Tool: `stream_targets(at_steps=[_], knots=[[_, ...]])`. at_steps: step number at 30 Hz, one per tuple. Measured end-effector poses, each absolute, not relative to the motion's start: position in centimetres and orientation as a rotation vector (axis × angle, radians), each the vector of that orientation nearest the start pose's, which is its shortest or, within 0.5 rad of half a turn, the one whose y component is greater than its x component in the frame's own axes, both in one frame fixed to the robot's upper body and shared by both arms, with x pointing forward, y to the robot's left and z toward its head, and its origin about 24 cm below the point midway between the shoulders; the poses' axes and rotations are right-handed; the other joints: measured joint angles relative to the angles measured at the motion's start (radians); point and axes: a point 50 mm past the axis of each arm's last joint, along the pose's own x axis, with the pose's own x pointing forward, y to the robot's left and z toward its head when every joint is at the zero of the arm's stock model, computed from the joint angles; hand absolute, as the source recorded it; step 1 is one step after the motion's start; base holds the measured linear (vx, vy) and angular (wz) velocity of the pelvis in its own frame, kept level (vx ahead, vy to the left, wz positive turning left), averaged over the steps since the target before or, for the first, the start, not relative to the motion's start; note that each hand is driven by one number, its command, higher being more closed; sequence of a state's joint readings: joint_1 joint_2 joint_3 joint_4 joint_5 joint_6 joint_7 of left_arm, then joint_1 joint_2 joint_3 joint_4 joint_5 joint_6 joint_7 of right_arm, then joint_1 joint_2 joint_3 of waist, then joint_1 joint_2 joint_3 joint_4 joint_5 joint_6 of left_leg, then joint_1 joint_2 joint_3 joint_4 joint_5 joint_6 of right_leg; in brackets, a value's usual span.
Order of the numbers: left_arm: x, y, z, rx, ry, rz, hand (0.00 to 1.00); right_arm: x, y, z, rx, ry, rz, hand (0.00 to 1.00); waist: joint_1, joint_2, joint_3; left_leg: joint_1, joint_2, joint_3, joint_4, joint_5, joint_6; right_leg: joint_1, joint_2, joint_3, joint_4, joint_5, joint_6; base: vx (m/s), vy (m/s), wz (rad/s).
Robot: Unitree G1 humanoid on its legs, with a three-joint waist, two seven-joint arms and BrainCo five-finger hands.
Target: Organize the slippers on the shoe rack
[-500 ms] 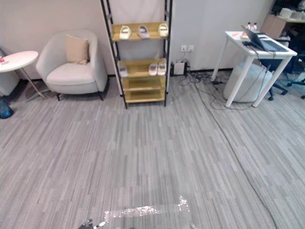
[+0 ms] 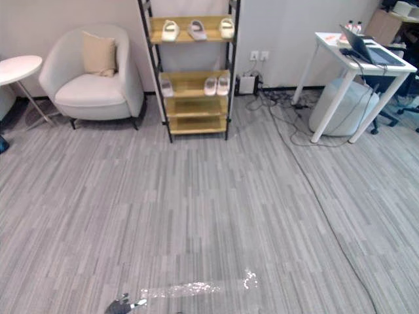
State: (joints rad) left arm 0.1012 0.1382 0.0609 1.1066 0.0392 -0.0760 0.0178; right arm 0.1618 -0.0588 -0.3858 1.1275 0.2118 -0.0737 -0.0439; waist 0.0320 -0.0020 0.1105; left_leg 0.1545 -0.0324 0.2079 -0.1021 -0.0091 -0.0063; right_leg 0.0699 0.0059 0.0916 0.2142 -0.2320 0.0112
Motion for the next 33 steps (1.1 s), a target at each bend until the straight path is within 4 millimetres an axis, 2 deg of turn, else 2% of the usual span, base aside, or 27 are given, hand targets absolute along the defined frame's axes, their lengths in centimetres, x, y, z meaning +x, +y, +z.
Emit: stream_targets(at_steps=[10,11,13,15,16,17,19,22,24,25,26,28,29,30,32,33], knots=[[8.2,21.2,-16.3,0.145,1.128,0.152,0.0,5.5,-22.6,-16.6,0.167,1.139,-0.534,0.0,0.0,0.009,0.032,-0.014,0.001,-0.025,-0.001,0.011,-0.004,-0.021,0.001,-0.019,0.012,-0.008,-0.013,-0.03,-0.035,0.07],[8.2,21.3,-16.3,0.146,1.125,0.156,0.0,5.7,-22.6,-16.5,0.161,1.133,-0.532,0.0,0.0,0.006,0.037,-0.019,0.001,-0.023,0.003,0.0,-0.02,-0.039,0.002,-0.017,0.046,-0.025,-0.016,-0.01,-0.06,0.02],[8.5,21.7,-16.1,0.134,1.114,0.182,0.0,6.0,-22.3,-16.5,0.153,1.128,-0.523,0.0,0.0,-0.009,0.049,-0.058,0.002,-0.019,0.082,-0.038,-0.026,-0.054,-0.004,-0.015,0.088,-0.048,-0.021,0.01,-0.075,-0.01],[9.0,21.9,-15.9,0.104,1.085,0.225,0.0,6.4,-22.2,-16.4,0.129,1.118,-0.496,0.0,0.012,-0.02,0.071,-0.148,0.038,0.009,0.33,-0.138,-0.03,-0.066,-0.003,-0.016,0.137,-0.078,-0.036,0.0,-0.096,-0.14],[9.1,21.9,-15.8,0.095,1.078,0.235,0.0,6.5,-22.2,-16.4,0.123,1.115,-0.489,0.0,0.012,-0.021,0.071,-0.195,0.055,0.019,0.432,-0.166,-0.031,-0.071,0.001,-0.017,0.155,-0.089,-0.041,-0.01,-0.098,-0.06],[9.3,22.0,-15.7,0.082,1.063,0.25,0.0,6.5,-21.9,-16.4,0.114,1.115,-0.473,0.0,0.013,-0.021,0.074,-0.258,0.082,0.032,0.58,-0.186,-0.019,-0.072,0.006,-0.018,0.178,-0.105,-0.049,0.02,-0.077,-0.03],[9.5,21.9,-15.6,0.075,1.051,0.257,0.0,6.9,-21.9,-16.3,0.107,1.1,-0.458,0.0,0.022,-0.019,0.074,-0.328,0.108,0.039,0.736,-0.197,-0.015,-0.064,0.008,-0.01,0.204,-0.131,-0.059,0.09,-0.036,-0.09],[9.5,21.8,-15.6,0.065,1.048,0.263,0.0,7.3,-22.0,-16.1,0.111,1.078,-0.463,0.0,0.026,-0.011,0.076,-0.356,0.148,0.079,0.731,-0.223,-0.034,-0.038,0.007,0.02,0.212,-0.161,-0.056,0.18,0.065,-0.2],[9.5,21.8,-15.6,0.069,1.048,0.278,0.0,8.0,-22.0,-15.9,0.111,1.057,-0.457,0.0,0.032,-0.01,0.075,-0.39,0.151,0.109,0.61,-0.214,-0.043,-0.034,-0.012,0.055,0.198,-0.19,-0.057,0.27,0.195,-0.43],[9.5,21.7,-15.6,0.069,1.048,0.279,0.0,8.3,-22.1,-15.9,0.11,1.049,-0.456,0.0,0.032,-0.007,0.074,-0.399,0.147,0.116,0.553,-0.194,-0.049,-0.036,-0.015,0.074,0.193,-0.2,-0.049,0.26,0.242,-0.61],[9.4,21.7,-15.6,0.069,1.053,0.282,0.0,8.4,-22.1,-15.8,0.112,1.044,-0.457,0.0,0.038,-0.012,0.07,-0.398,0.133,0.118,0.526,-0.148,-0.028,-0.031,-0.031,0.107,0.184,-0.219,-0.035,0.32,0.269,-0.56],[8.4,22.3,-15.8,0.082,1.079,0.297,0.0,8.2,-21.6,-16.0,0.13,1.054,-0.459,0.0,0.042,-0.03,0.021,-0.398,0.087,0.149,0.519,-0.212,-0.003,-0.033,-0.077,0.15,0.152,-0.23,-0.032,0.4,0.272,-0.43],[8.3,22.4,-15.8,0.081,1.078,0.312,0.0,7.7,-21.4,-16.1,0.146,1.066,-0.468,0.0,0.04,-0.043,0.011,-0.391,0.069,0.174,0.516,-0.223,0.008,-0.038,-0.093,0.179,0.174,-0.227,-0.013,0.47,0.262,-0.34],[8.3,22.6,-15.8,0.082,1.08,0.323,0.0,7.8,-21.1,-16.2,0.16,1.061,-0.467,0.0,0.048,-0.049,0.008,-0.355,0.04,0.201,0.495,-0.235,0.026,-0.061,-0.109,0.214,0.261,-0.22,0.035,0.56,0.31,-0.28],[8.4,22.5,-15.7,0.081,1.079,0.321,0.0,8.1,-21.2,-16.0,0.16,1.047,-0.467,0.0,0.037,-0.046,0.01,-0.272,0.009,0.198,0.454,-0.247,0.046,-0.117,-0.109,0.209,0.478,-0.164,0.178,0.42,0.221,-0.05],[8.5,22.4,-15.7,0.079,1.075,0.318,0.0,8.4,-21.2,-15.9,0.158,1.035,-0.462,0.0,0.033,-0.042,0.013,-0.227,0.004,0.187,0.435,-0.25,0.051,-0.151,-0.104,0.187,0.599,-0.16,0.199,0.43,0.18,-0.04]])
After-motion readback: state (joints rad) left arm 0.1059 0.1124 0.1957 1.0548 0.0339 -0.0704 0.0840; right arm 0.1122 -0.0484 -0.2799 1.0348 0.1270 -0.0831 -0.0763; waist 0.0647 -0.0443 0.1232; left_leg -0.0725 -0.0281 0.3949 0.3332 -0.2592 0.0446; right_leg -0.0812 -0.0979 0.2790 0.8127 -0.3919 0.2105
